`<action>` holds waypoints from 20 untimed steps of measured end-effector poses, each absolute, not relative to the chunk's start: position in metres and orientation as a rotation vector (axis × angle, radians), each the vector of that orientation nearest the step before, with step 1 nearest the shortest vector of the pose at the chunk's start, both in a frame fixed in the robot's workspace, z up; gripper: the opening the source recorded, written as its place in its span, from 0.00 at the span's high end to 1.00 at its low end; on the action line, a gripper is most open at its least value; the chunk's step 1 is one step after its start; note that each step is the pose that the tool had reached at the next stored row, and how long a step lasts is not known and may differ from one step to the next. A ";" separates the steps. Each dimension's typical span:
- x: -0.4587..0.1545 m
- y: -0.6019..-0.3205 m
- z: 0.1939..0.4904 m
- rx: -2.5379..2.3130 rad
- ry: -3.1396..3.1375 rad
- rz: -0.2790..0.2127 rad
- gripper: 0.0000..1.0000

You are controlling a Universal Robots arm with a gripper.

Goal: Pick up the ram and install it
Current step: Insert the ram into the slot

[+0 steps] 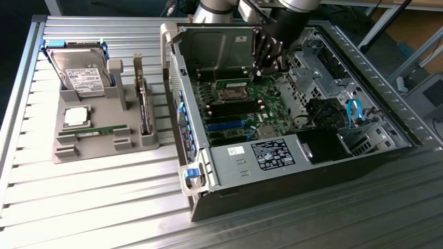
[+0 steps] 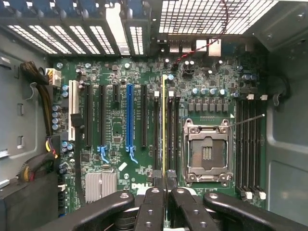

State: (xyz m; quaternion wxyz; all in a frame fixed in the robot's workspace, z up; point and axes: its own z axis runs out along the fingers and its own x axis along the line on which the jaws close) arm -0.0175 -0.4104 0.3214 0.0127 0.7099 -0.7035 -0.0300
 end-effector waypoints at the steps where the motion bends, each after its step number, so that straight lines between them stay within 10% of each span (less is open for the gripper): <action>1: -0.018 -0.410 0.317 2.213 -2.193 -0.093 0.88; 20: -0.018 -0.410 0.274 2.213 -2.193 -0.093 0.88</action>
